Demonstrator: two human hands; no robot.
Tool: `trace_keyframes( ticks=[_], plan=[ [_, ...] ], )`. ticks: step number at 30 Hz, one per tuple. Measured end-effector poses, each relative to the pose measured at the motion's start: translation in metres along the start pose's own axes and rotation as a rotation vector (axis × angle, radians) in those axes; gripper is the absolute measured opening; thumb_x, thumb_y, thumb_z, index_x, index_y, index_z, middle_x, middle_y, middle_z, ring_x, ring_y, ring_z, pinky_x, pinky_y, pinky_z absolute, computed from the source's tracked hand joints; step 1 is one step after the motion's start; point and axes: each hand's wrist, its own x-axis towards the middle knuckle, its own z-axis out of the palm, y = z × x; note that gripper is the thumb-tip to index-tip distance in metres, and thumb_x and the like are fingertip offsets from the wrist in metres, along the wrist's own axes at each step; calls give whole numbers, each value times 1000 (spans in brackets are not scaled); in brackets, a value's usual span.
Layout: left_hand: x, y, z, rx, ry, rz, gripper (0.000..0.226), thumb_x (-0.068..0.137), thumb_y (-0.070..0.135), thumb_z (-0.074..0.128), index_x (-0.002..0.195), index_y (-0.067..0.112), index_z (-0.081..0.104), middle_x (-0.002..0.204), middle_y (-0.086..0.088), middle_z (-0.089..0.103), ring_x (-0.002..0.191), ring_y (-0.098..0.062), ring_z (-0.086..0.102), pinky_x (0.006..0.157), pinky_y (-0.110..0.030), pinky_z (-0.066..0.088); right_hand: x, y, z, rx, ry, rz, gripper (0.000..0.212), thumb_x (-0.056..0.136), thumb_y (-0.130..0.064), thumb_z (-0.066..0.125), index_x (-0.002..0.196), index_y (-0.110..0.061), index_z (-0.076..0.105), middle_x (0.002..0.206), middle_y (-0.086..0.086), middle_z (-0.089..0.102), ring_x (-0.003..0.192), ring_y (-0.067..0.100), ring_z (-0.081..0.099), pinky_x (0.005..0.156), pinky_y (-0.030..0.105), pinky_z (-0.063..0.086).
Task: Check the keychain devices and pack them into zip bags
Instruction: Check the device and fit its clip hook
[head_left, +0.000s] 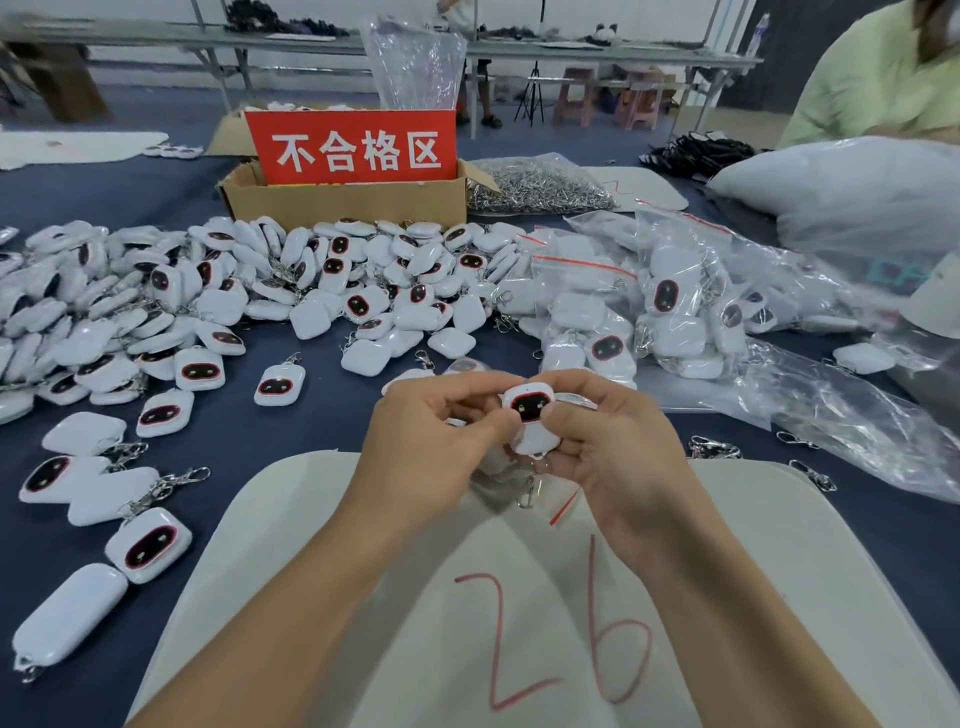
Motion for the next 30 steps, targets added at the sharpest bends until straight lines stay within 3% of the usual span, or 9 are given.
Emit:
trace_keyframes(
  ticks=[6,10,13,17,20,22,24,26,30],
  plan=[
    [1,3,-3,-60,-56,-29,30,81,23,71,102,41,82,92,-14,77,71,-17,66,81,-44,60,2,1,-3,-60,-12,-14,25,93,9,53,100,0,75,99,29,75,88,36,76,80,46,63],
    [0,4,-5,-67,-76,-29,32,83,13,70,103,34,83,79,-16,70,63,-28,69,75,-40,60,1,3,-2,-150,14,-32,26,92,8,55,93,-5,77,94,26,77,89,39,77,84,50,64],
    [-2,4,-5,-67,-76,-4,34,84,7,69,103,32,83,76,-15,66,59,-27,67,67,-33,61,2,5,-1,-202,70,-61,28,88,9,57,83,-10,77,94,28,75,88,42,74,85,54,63],
    [-3,5,-4,-63,-74,-4,33,82,11,69,100,35,83,73,-10,66,58,-20,65,64,-24,58,2,7,0,-199,87,-82,29,87,9,59,79,-12,77,88,24,76,87,42,75,73,44,65],
    [-3,7,-3,-54,-36,-25,32,80,14,68,96,37,83,77,-13,70,61,-24,64,65,-38,62,2,6,0,-192,48,-60,28,90,8,58,81,-11,77,84,21,77,79,32,78,64,33,61],
    [-3,7,-1,-55,-2,-34,30,78,18,68,92,40,83,83,-18,72,64,-24,62,67,-44,61,1,5,1,-204,38,-55,26,91,6,59,84,-11,77,85,20,78,80,33,78,71,41,65],
    [-3,8,1,-67,29,-37,27,75,21,69,88,40,83,80,-16,72,62,-13,59,58,-30,55,0,5,3,-215,28,-64,22,92,3,60,87,-11,77,86,20,78,82,36,78,83,59,62],
    [-2,8,1,-94,62,-62,22,71,22,71,83,36,84,70,-8,73,57,-8,59,56,-20,51,-2,5,5,-231,21,-63,19,90,-3,61,90,-12,77,85,20,78,80,39,77,84,76,53],
    [-2,10,-1,-217,54,-128,15,72,7,81,78,21,85,56,1,66,47,-6,56,48,-14,49,-3,6,8,-250,27,-59,23,94,2,58,91,-12,75,85,20,78,77,40,77,83,77,52]
  ],
)
